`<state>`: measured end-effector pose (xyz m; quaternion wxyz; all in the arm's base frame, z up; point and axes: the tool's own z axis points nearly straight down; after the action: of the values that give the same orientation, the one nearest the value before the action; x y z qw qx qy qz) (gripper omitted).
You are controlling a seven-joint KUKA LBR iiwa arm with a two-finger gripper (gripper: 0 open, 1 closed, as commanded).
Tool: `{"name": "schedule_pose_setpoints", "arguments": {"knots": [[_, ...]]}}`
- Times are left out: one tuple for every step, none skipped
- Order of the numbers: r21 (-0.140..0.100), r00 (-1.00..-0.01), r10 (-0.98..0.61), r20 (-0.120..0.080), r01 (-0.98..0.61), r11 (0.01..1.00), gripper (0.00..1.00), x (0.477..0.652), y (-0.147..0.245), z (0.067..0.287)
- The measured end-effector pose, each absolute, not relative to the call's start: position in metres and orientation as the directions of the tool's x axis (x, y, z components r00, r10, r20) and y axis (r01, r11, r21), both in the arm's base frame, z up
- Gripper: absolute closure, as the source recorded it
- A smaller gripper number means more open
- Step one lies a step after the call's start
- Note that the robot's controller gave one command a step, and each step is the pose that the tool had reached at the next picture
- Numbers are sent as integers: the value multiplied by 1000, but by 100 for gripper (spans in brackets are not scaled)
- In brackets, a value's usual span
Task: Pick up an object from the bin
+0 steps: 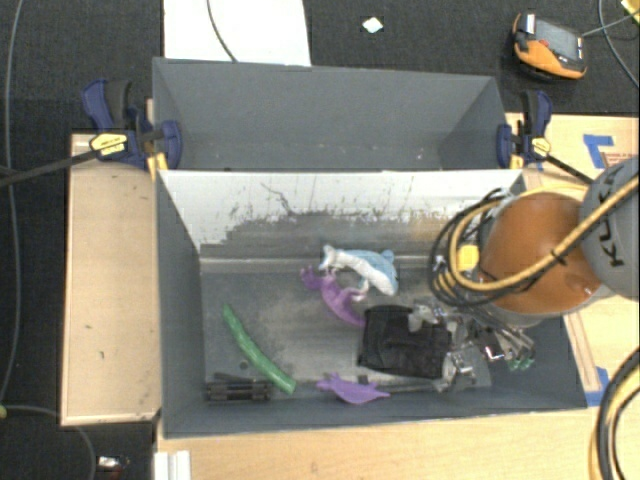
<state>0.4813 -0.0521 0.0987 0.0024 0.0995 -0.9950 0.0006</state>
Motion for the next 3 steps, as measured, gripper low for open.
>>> {"name": "schedule_pose_setpoints", "arguments": {"knots": [[5, -999, 31, -13, 31, 1000, 0, 513, -4, 71], [3, -958, 286, -12, 286, 958, 100, 506, 6, 72], [3, -958, 287, -12, 287, 958, 100, 506, 6, 72]]}}
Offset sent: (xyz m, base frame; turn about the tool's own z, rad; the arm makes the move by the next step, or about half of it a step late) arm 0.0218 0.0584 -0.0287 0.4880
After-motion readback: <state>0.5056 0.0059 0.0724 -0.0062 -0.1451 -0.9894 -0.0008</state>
